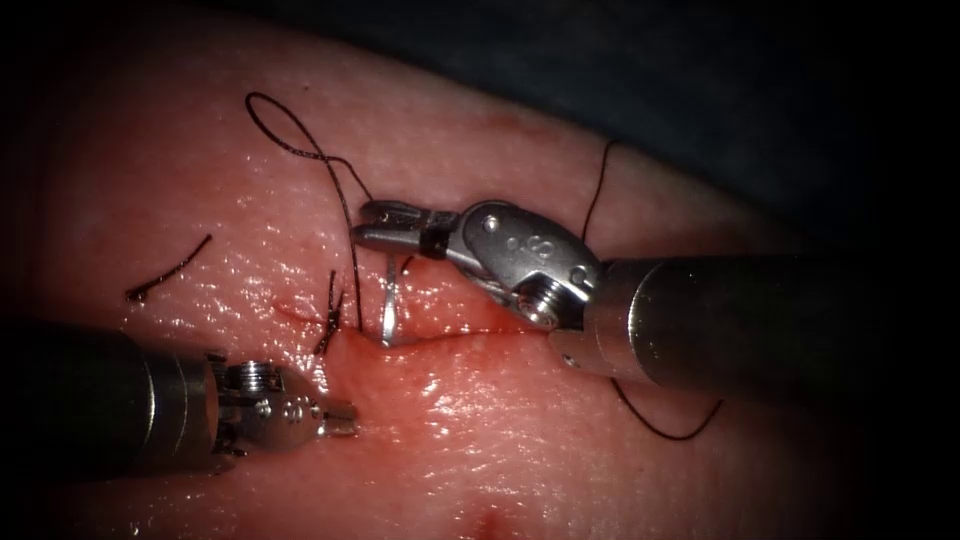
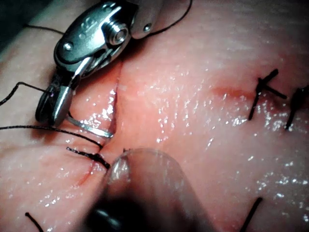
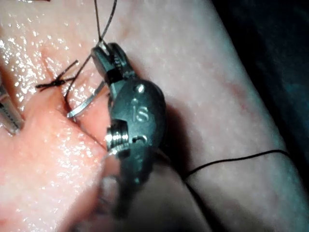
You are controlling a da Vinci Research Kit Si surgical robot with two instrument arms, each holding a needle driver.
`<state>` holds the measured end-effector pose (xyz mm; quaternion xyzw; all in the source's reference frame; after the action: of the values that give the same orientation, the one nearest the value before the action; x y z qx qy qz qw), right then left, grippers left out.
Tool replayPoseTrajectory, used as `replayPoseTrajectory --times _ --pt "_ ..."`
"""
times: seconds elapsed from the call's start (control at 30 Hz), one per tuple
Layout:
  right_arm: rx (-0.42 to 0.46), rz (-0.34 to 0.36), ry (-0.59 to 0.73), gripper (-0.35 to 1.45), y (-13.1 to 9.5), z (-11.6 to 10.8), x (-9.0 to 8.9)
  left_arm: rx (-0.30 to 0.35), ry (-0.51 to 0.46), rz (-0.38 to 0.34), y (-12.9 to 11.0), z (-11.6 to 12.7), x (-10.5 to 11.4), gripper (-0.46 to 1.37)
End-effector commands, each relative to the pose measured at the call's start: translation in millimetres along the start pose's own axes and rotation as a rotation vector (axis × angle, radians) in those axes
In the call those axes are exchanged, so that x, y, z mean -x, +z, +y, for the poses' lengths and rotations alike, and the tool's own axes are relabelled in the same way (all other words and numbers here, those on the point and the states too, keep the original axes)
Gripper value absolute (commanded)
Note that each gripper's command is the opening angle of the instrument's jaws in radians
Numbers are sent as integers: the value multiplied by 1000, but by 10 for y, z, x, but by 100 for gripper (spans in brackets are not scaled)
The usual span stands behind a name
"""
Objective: Wound Closure
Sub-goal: With the right tool throw the needle through the bottom of the cut while the left gripper apposes.
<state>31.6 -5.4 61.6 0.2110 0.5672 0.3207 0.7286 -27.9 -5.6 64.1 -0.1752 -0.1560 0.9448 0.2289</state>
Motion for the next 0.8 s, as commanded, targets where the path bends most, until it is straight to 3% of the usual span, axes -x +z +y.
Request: replayPoseTrajectory --times 0.03,0.17,0.23,0.37,0.57,0.8 --pt "-9 -5 34 -35 1 -2 0 9 0 0 0 0 0 -35" --pt "-20 -26 109 -35 2 -4 5 9 1 0 0 0 0 -35" --pt "-19 -38 206 -35 2 -6 8 9 1 0 0 0 1 -35" --pt "-23 -69 222 -35 2 -10 14 10 2 0 -1 0 1 -35" --pt "-19 -35 349 -35 3 -11 16 9 2 0 -1 0 1 -35" --pt "49 1 501 -35 4 -8 16 10 0 0 -1 2 1 -35"
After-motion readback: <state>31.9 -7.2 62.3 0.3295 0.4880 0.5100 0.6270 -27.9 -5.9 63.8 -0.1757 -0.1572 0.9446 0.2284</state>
